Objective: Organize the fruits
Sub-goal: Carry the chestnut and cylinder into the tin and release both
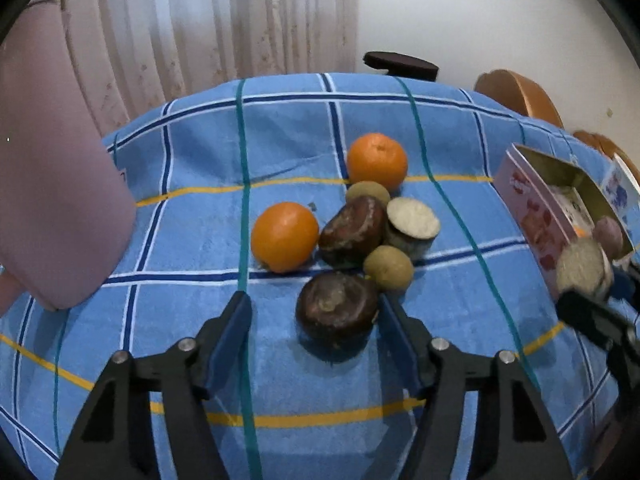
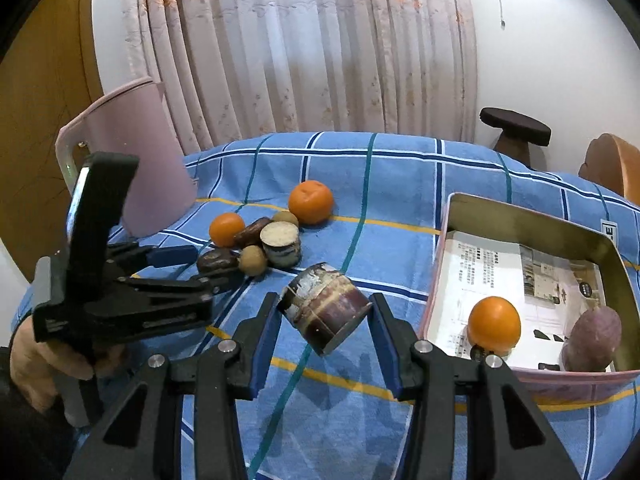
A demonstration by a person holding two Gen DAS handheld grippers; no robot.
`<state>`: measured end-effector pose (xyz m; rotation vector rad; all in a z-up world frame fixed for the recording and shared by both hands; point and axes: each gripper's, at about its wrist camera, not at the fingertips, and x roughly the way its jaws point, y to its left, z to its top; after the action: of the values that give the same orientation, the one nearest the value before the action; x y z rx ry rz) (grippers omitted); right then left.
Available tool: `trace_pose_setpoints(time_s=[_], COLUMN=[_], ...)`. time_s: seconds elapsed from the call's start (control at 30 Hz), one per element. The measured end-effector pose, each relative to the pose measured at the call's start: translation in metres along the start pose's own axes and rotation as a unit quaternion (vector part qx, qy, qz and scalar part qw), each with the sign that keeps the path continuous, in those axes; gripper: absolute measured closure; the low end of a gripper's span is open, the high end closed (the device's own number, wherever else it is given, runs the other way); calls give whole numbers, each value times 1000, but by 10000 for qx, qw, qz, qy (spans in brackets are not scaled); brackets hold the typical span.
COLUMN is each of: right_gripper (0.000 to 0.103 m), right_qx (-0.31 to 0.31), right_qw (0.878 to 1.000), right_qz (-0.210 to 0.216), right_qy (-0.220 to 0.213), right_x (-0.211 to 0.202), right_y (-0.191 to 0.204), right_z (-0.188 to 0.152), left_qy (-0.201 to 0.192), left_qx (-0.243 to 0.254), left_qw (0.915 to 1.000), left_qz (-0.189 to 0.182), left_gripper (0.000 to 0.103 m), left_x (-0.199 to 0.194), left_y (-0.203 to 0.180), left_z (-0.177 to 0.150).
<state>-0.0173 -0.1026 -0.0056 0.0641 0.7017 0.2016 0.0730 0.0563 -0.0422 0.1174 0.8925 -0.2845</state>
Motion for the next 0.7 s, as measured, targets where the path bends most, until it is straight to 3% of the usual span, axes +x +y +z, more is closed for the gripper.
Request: trace_pose_setpoints(time_s=[0.03, 0.1, 0.23, 0.33, 0.53, 0.7], right_gripper=[56, 56, 56, 56, 56, 56], right_qx=[-4, -3, -12, -89, -138, -131], right_qw=[10000, 10000, 10000, 9996, 9975, 9942], right_qz=[-8, -24, -76, -195, -478, -789], right_qy=[-5, -3, -36, -155, -508, -723], right_x=[0, 1, 2, -1, -18, -29], right_y=[0, 0, 1, 5, 1, -10], right_z=[0, -1, -2, -2, 5, 11], left_qy=[-12, -55, -115, -370, -1372, -1823], left_qx=[-18, 22, -37, -248, -680, -657], left_qw=[10000, 10000, 9999, 9990, 9881, 9810], left_qz=[18, -5, 20, 85, 148, 59], left_gripper=[39, 63, 62, 62, 62, 62], left_x=[1, -1, -2, -11, -39, -50], left_y=[0, -2, -2, 5, 12, -1], left_z=[2, 3, 4, 3, 6, 2])
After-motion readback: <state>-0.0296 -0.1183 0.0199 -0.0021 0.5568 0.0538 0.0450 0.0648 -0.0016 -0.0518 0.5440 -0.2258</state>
